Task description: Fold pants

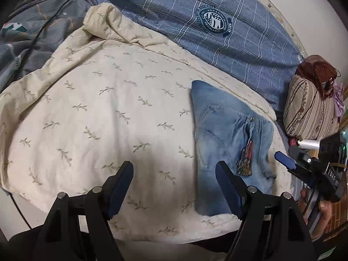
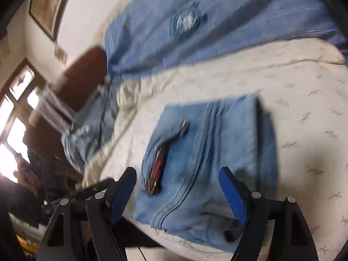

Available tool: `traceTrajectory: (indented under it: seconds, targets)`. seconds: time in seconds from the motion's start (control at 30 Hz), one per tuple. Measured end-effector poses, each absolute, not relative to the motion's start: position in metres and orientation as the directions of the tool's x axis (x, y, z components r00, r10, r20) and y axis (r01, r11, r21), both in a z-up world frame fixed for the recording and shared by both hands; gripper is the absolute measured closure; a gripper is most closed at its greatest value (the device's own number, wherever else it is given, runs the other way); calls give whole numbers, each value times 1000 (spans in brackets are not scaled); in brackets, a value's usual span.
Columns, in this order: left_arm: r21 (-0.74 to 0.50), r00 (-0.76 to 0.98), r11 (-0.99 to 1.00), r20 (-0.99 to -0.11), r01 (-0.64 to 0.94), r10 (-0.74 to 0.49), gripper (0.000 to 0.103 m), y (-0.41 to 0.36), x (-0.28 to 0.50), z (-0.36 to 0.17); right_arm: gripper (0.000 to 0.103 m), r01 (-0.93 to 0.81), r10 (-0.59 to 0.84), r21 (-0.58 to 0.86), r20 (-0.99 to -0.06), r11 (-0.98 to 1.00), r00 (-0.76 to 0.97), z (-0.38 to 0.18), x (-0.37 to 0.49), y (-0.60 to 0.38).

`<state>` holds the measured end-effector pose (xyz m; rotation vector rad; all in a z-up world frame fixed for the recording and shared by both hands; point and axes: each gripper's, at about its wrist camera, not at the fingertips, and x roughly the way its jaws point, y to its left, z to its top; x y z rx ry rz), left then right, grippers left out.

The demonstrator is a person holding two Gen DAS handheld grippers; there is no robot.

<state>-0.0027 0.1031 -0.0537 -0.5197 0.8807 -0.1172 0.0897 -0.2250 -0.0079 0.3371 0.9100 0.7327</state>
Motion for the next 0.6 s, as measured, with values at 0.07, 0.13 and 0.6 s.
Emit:
traceTrajectory:
  seconds: [0.07,0.13,0.6]
  targets:
    - [-507,640,855,-694,-108,-331,25,103,4,-53,22,-397,707,586,-547,706,449,-10,94,-245]
    - [-526,633,844,-690,-103,-352,25,100,15,-55,22,-337,690,617,-522,711,501,-18,98,-268]
    - [-563,532,821,-726,-96,-436,27,50,83,-81,22,-190,696,717,-519,670,496,-52,111,-315]
